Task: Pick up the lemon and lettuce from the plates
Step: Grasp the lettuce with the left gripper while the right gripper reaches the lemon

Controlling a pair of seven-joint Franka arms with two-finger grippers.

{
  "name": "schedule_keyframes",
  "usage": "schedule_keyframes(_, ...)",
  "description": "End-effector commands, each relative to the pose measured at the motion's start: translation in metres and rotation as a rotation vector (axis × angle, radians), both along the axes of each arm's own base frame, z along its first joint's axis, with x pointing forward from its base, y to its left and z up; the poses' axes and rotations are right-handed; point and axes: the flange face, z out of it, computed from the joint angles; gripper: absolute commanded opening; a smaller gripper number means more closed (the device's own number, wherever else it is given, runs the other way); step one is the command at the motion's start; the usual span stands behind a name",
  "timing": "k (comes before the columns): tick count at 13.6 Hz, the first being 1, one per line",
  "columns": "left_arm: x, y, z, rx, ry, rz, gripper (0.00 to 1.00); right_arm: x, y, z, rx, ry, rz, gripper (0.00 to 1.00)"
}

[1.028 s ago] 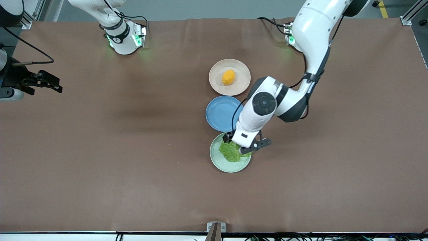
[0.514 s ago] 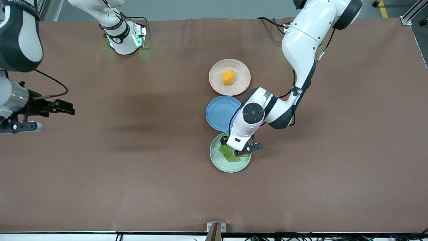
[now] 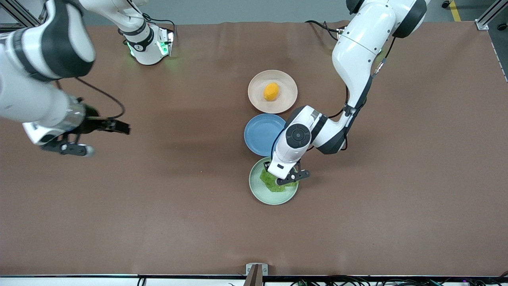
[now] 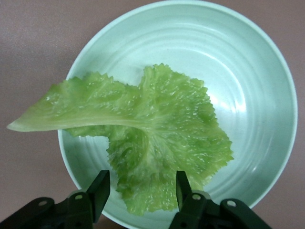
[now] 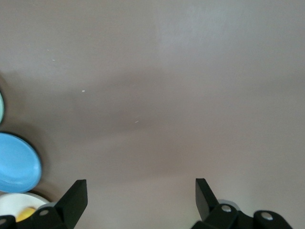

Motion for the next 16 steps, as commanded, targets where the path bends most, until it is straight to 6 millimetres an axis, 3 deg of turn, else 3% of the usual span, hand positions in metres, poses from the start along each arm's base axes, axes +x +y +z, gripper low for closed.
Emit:
schedule_keyframes(1,0.002,-0.004,-0.004,0.018,-0.020,-0.021,0.60,-0.046,0.065,0.007,-0.035,0.009,-0.136,1.00)
schedule_keyframes(4,0.002,-0.003,-0.006,0.020,-0.017,-0.020,0.50,-0.098,0.150,-0.007,-0.058,-0.016,-0.259,1.00)
schedule_keyframes(6,0.001,-0.004,-0.006,0.020,-0.017,-0.020,0.36,-0.135,0.206,-0.024,-0.082,-0.016,-0.301,1.00)
schedule_keyframes(11,0.000,-0.008,0.003,0.017,-0.022,-0.018,0.09,-0.218,0.312,-0.064,-0.045,-0.076,-0.376,1.00)
schedule_keyframes(14,0.003,-0.007,0.028,0.008,-0.031,-0.012,0.01,-0.261,0.371,-0.117,-0.061,-0.108,-0.398,1.00)
schedule_keyframes(16,0.008,-0.003,0.073,-0.011,-0.054,0.004,0.01,-0.284,0.399,-0.160,-0.070,-0.118,-0.395,1.00)
